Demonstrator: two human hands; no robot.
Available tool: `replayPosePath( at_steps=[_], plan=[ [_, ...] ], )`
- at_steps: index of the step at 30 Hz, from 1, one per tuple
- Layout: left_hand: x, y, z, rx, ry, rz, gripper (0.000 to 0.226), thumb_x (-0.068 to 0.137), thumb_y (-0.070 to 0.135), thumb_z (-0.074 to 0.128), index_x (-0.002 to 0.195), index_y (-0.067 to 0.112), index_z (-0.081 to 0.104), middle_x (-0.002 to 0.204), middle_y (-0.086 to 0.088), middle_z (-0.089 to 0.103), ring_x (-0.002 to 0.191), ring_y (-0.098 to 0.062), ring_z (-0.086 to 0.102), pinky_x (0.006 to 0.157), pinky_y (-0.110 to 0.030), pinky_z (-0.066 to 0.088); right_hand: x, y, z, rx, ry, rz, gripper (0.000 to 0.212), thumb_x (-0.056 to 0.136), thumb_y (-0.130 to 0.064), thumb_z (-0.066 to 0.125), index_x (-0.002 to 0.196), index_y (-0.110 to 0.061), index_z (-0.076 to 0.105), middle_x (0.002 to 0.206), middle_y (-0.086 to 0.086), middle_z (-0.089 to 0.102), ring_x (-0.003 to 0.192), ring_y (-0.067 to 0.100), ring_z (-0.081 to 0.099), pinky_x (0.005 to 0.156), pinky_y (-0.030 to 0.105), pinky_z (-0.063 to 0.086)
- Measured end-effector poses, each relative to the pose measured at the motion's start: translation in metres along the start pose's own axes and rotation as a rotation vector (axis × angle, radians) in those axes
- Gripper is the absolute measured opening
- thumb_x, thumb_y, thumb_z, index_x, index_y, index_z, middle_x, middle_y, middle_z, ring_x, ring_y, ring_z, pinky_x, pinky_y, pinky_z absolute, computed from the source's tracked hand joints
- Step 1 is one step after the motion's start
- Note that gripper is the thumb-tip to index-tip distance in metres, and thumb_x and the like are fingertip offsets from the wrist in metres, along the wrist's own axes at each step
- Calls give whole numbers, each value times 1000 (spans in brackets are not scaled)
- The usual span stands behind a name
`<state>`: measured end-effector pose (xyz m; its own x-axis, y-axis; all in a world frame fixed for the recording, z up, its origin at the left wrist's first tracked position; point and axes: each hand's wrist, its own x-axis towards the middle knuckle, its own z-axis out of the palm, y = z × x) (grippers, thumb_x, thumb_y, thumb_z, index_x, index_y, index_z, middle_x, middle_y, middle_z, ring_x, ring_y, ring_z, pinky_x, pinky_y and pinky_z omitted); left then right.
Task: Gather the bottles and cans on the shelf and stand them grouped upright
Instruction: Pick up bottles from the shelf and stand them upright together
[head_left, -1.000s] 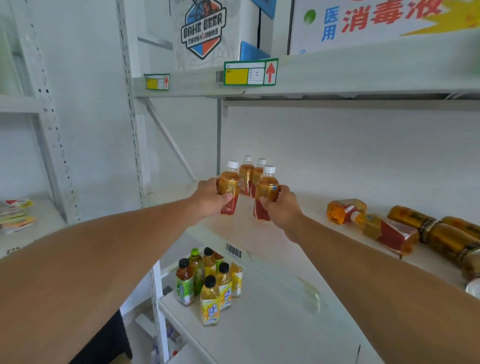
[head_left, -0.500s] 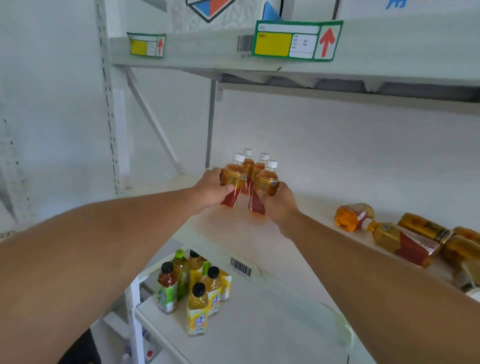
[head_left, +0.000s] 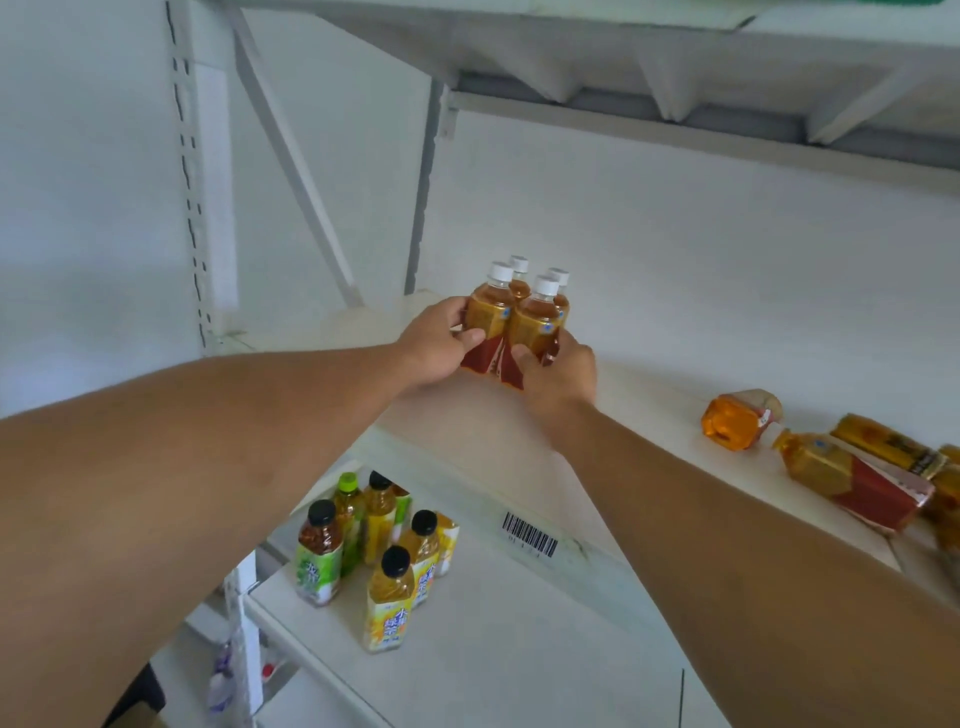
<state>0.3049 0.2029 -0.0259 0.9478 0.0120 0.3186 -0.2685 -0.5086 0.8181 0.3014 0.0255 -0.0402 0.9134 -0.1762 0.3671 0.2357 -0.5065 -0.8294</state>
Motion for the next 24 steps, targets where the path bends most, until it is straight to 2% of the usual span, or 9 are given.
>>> replayPosePath(
  at_steps=[2,6,11,17,19,22,24],
  plan=[
    [3,-2,4,16,-21,6,43,110,19,57,153,18,56,151,-5,62,142,-21,55,121,-45,41,2,1,-1,-28,1,0,30,98,-34,72,126,-26,67,123,6,66,106,23,67,99,45,57],
    [9,-6,7,60,-87,-13,39,113,17,48,151,17,56,149,-6,63,138,-25,57,120,-45,41,3,4,-3,-48,4,18,28,98,-38,70,125,-28,67,122,5,66,102,22,67,96,44,57],
    [14,-10,9,87,-100,-29,38,114,19,46,151,16,55,149,-6,62,137,-26,57,119,-45,41,4,5,-2,-63,-8,21,26,99,-39,68,122,-27,66,112,-1,70,104,22,66,92,42,57],
    [16,-9,8,81,-122,-39,41,115,22,44,155,19,51,154,-5,58,141,-24,53,121,-44,39,3,5,-2,-62,-16,15,36,101,-41,66,133,-28,62,125,0,67,114,21,65,102,44,54],
    [15,-9,8,84,-147,-51,42,114,23,45,157,19,48,155,-5,57,142,-24,53,121,-45,39,3,7,-1,-57,-27,11,38,101,-41,66,136,-28,60,129,1,64,111,19,64,103,43,53],
    [13,-8,6,111,-182,-91,53,111,30,51,161,20,38,159,-8,53,144,-26,52,122,-47,38,2,9,-3,-53,-55,3,48,98,-43,69,141,-29,55,128,2,52,89,5,55,95,37,50],
    [7,-7,1,224,-191,-105,73,109,37,56,169,18,21,168,-10,42,152,-29,44,125,-45,34,1,7,-8,-61,-91,16,62,95,-47,70,148,-28,47,129,0,44,91,7,54,93,39,48]
  ],
)
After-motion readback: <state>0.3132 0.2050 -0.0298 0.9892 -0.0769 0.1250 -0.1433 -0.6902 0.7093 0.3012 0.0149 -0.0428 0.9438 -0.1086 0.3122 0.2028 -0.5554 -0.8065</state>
